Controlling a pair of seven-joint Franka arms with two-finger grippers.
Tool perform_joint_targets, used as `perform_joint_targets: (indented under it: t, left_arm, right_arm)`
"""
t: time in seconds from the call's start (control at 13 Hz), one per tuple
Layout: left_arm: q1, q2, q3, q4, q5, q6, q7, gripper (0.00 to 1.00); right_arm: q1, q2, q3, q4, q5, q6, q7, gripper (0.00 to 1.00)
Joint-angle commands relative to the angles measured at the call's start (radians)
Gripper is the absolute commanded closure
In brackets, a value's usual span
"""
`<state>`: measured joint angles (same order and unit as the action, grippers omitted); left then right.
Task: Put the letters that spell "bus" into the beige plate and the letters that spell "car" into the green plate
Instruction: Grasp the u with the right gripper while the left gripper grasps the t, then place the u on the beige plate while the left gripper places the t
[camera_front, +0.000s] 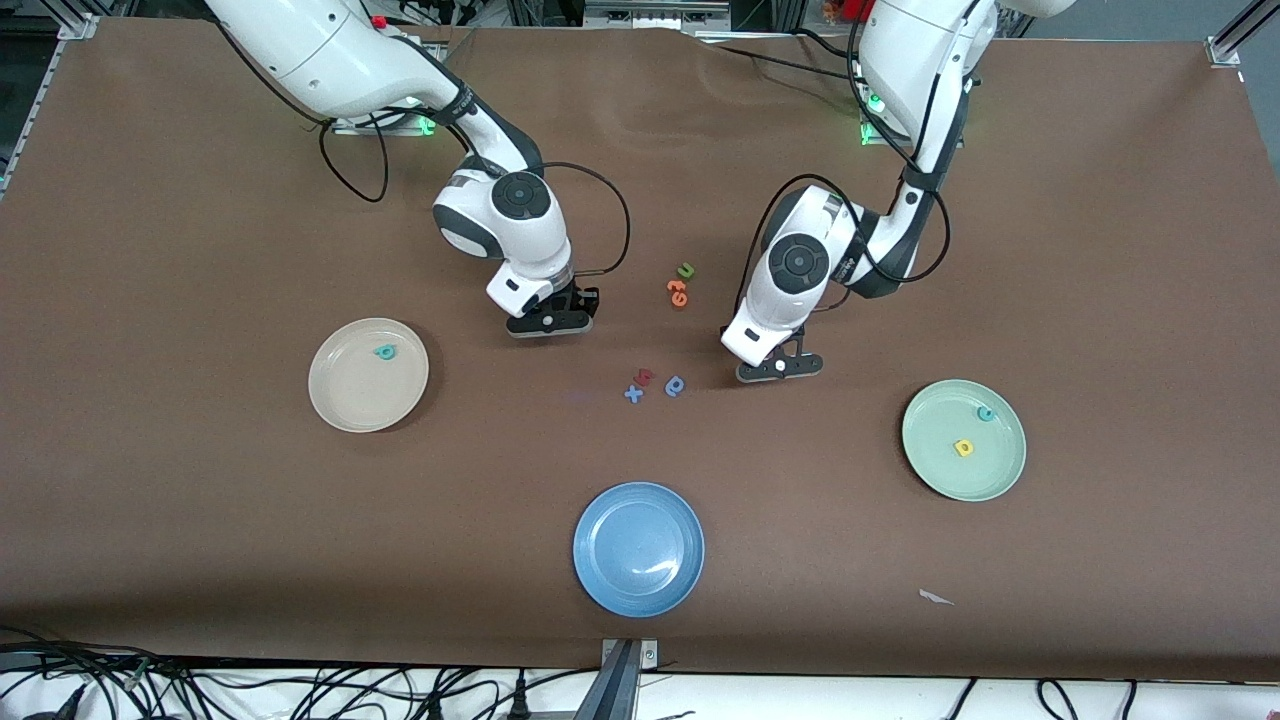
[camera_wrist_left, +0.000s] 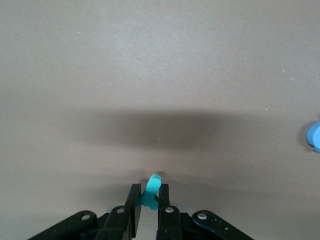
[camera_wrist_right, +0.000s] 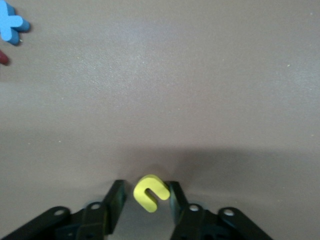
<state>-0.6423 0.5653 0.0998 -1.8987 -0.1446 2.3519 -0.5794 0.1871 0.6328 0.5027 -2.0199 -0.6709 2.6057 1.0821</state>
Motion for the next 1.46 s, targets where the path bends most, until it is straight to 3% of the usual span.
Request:
perform_joint_targets:
  t: [0.0, 0.23, 0.54, 0.69, 0.77, 0.85, 0.93, 1.16, 1.39]
  left_arm:
    - [0.085, -0.018, 0.029, 0.137, -0.001, -0.227, 0.154, 0.88]
    - [0.248, -0.013, 0.034, 0.26, 0.129, -0.388, 0.367, 0.88]
    - [0.409, 0.02, 0.037, 0.29, 0.184, -0.396, 0.628, 0.85]
    - [0.467, 0.089, 0.032, 0.354, 0.212, -0.369, 0.668, 0.8]
    - [0.47, 0.123, 0.032, 0.383, 0.207, -0.364, 0.656, 0.67]
    - [0.472, 0.133, 0.032, 0.403, 0.204, -0.364, 0.65, 0.23]
    - [0.477, 0.128, 0.034, 0.417, 0.206, -0.364, 0.65, 0.0]
    - [0.53, 0.113, 0.031, 0.521, 0.162, -0.375, 0.644, 0.0]
    - [0.555, 0.068, 0.029, 0.524, 0.12, -0.4, 0.653, 0.0]
  right_arm:
    - [0.009, 0.016, -0.016, 0.003, -0.03, -0.001, 0.021, 0.73]
    - [0.009, 0.015, -0.016, 0.001, -0.032, -0.002, 0.021, 0.81]
    - [-0.011, -0.056, -0.016, -0.003, -0.026, -0.036, -0.017, 0.82]
    - [-0.049, -0.108, -0.013, -0.022, -0.015, -0.094, -0.088, 0.82]
    - [-0.073, -0.14, -0.013, -0.045, -0.012, -0.101, -0.118, 0.82]
    - [-0.093, -0.172, -0.013, -0.075, -0.01, -0.104, -0.143, 0.82]
    - [-0.124, -0.209, -0.013, -0.112, -0.01, -0.107, -0.183, 0.82]
    - [-0.216, -0.297, -0.01, -0.187, -0.01, -0.128, -0.33, 0.82]
    - [-0.306, -0.321, -0.007, -0.194, -0.01, -0.186, -0.505, 0.81]
